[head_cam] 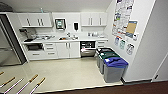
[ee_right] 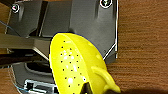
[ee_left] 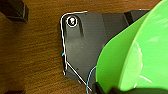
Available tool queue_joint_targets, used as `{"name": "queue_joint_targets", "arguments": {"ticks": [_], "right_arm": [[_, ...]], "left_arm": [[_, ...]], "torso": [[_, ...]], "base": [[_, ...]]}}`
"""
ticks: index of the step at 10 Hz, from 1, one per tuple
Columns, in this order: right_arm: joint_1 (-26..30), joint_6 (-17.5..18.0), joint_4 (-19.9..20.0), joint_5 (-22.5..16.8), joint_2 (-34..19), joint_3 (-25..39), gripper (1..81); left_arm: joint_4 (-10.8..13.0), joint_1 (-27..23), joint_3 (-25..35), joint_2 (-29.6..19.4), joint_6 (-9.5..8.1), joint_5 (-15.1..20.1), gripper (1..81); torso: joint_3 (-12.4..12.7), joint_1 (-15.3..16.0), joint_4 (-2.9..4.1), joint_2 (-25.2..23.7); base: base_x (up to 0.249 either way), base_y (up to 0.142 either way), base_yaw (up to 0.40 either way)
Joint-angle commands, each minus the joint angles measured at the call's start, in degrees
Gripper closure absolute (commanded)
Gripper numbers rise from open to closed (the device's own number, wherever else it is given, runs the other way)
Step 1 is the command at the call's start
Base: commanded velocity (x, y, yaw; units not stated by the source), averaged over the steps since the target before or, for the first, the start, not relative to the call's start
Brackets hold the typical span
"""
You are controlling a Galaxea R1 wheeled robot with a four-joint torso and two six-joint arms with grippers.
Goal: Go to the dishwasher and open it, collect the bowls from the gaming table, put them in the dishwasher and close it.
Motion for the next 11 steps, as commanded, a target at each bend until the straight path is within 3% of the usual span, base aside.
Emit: {"name": "queue_joint_targets", "arguments": {"ticks": [1,11], "right_arm": [[1.77,-0.18,-0.38,-2.67,-0.68,-0.36,81.1],[1.6,-0.18,-0.38,-2.67,-0.68,-0.44,81.1]], "left_arm": [[-0.39,-2.38,-0.4,-0.69,0.0,2.26,81.1],[-0.3,-2.38,-0.4,-0.86,0.0,2.34,81.1]], "torso": [[0.0,0.0,0.0,0.0],[0.0,0.0,0.0,0.0]], "base": [[0.142,0.0,0.0],[0.142,0.0,0.0]]}}
